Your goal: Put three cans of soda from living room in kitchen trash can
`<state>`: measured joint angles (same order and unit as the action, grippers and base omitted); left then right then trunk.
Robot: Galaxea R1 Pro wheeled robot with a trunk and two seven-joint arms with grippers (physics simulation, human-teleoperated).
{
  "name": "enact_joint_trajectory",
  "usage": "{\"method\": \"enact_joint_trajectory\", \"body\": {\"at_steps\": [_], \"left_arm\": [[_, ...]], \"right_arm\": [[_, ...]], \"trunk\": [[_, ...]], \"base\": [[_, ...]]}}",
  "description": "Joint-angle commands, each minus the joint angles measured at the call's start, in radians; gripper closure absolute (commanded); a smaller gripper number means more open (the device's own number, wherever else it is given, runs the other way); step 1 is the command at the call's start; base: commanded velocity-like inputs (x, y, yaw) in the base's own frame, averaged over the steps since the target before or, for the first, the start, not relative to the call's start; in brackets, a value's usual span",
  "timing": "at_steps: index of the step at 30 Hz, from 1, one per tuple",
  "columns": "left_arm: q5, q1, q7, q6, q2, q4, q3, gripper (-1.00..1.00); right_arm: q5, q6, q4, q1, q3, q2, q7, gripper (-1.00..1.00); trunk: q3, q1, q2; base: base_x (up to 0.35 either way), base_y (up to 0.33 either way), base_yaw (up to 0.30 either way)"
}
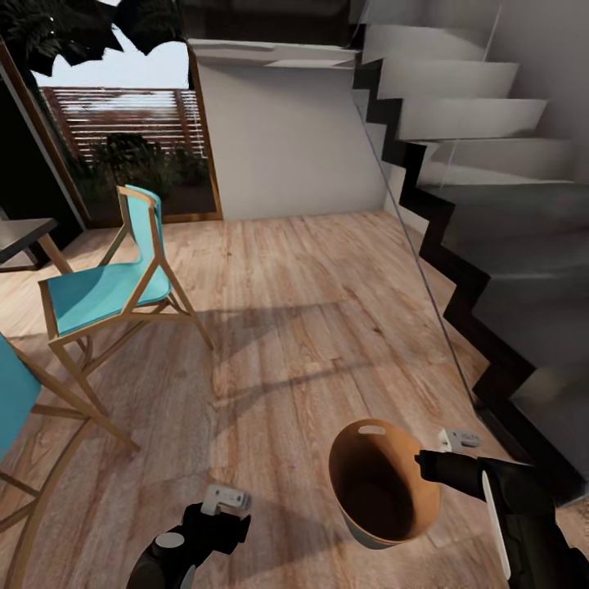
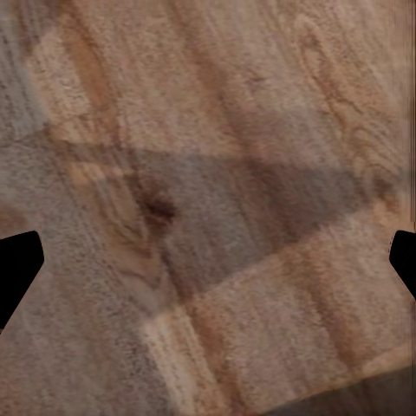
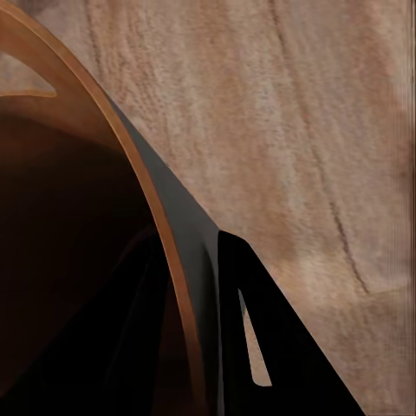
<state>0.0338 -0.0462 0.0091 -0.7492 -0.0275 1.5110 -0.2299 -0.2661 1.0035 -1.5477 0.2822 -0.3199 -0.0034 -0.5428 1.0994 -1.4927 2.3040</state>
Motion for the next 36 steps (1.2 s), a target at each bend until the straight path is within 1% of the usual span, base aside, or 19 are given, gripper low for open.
{"method": "enact_joint_trajectory", "body": {"at_steps": [1, 25, 28, 29, 31, 36], "left_arm": [[0.000, 0.000, 0.000, -0.001, 0.000, 0.000, 0.001, -1.00], [0.004, 0.000, 0.003, -0.005, 0.000, 0.004, 0.000, -1.00], [0.004, 0.000, 0.003, -0.008, -0.010, 0.007, -0.007, -1.00], [0.006, 0.000, 0.003, -0.009, -0.022, 0.007, -0.020, -1.00], [0.008, 0.000, 0.003, -0.011, -0.031, 0.006, -0.034, -1.00], [0.009, 0.000, 0.003, -0.012, -0.037, 0.006, -0.044, -1.00]], "right_arm": [[0.021, 0.005, 0.000, 0.000, 0.000, -0.001, -0.001, 1.00], [0.021, 0.004, 0.001, 0.000, -0.001, -0.001, 0.001, 1.00], [0.021, 0.004, 0.001, 0.000, -0.001, -0.001, 0.001, 1.00], [0.021, 0.005, 0.001, 0.000, -0.001, -0.001, 0.000, 1.00], [0.021, 0.005, 0.001, 0.000, -0.001, -0.001, 0.000, 1.00], [0.021, 0.006, 0.000, 0.000, -0.001, -0.001, 0.000, 1.00]], "trunk": [[-0.001, 0.000, 0.000], [-0.030, 0.000, 0.000], [-0.033, 0.000, 0.000], [-0.035, 0.000, 0.000], [-0.037, 0.000, 0.000], [-0.043, 0.000, 0.000]], "base": [[0.000, 0.000, -0.218], [0.000, 0.000, -0.214], [0.000, 0.000, -0.212], [0.000, 0.000, -0.212], [0.000, 0.000, -0.212], [0.000, 0.000, -0.212]]}}
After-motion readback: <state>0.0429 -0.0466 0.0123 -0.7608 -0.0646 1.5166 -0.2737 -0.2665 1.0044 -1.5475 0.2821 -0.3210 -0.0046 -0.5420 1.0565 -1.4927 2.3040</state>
